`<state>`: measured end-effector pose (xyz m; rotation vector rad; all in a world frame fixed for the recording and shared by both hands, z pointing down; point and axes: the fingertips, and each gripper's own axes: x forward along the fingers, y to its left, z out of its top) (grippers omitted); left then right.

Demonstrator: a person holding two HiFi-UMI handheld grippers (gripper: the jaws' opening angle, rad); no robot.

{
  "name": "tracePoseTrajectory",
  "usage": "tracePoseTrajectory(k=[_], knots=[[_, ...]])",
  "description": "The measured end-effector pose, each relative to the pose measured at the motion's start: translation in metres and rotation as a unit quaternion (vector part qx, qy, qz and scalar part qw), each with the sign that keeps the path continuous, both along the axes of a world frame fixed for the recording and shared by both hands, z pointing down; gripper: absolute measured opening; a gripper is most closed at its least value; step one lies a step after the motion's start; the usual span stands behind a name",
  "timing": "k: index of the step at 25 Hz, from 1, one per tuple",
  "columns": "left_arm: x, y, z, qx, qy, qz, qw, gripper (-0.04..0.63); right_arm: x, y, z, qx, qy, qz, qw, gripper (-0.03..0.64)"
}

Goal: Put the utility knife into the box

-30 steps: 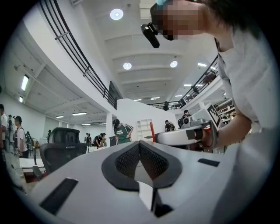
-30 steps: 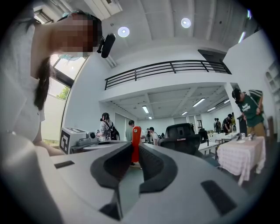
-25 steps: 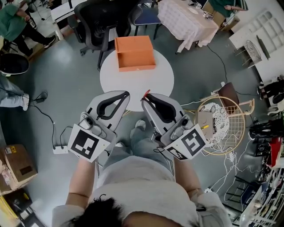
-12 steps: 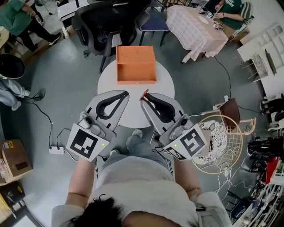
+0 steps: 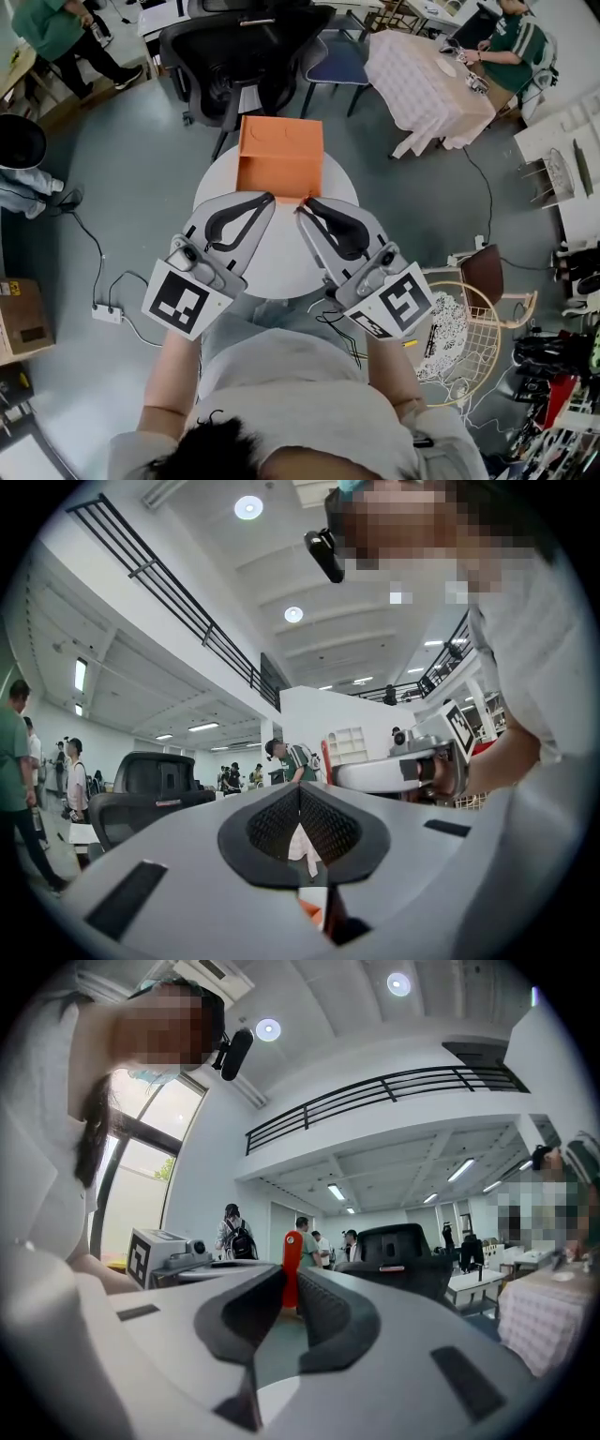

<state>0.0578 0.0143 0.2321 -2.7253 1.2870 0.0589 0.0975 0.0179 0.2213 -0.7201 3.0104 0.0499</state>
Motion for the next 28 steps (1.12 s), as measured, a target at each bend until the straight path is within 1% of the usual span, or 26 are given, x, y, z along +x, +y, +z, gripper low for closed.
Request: tracePoseTrajectory(k=[3,6,10,13,16,20,25,28], knots=[[0.005,-0.01,0.004,0.001,-0.006,-0.012,0.9999,0.009,0.005,-0.013,0.004,-0.002,-0.004,-0.012,1.0,0.055],[0.003,-0.014,0.009,-0.007,-0.016,-0.022,0.9996,0.009,0.003,-0.021,0.008,-0.009,-0.01,-0.022,1.0,0.055],[-0.01,-0.022,0.016,-0.024,-0.017,-0.034,0.999,0.009,-0.009,-0.031,0.012,-0.018,-0.014,-0.029,0.999,0.055],[-0.021,-0.031,0.019,-0.028,-0.014,-0.031,0.999,0.009,-0.018,-0.04,0.016,-0.022,-0.013,-0.026,0.999,0.055],[-0.031,-0.041,0.022,-0.031,-0.01,-0.016,0.9994,0.009,-0.028,-0.048,0.02,-0.029,-0.012,-0.009,0.999,0.055],[-0.044,-0.063,0.023,-0.037,-0.007,0.016,0.9992,0.009,-0.042,-0.067,0.023,-0.038,-0.009,0.022,0.999,0.055],[-0.064,-0.091,0.029,-0.046,-0.018,0.058,0.9971,0.009,-0.064,-0.095,0.026,-0.047,-0.008,0.063,0.997,0.055],[-0.081,-0.106,0.034,-0.054,-0.013,0.076,0.9955,0.009,-0.079,-0.108,0.031,-0.054,-0.006,0.086,0.995,0.055]])
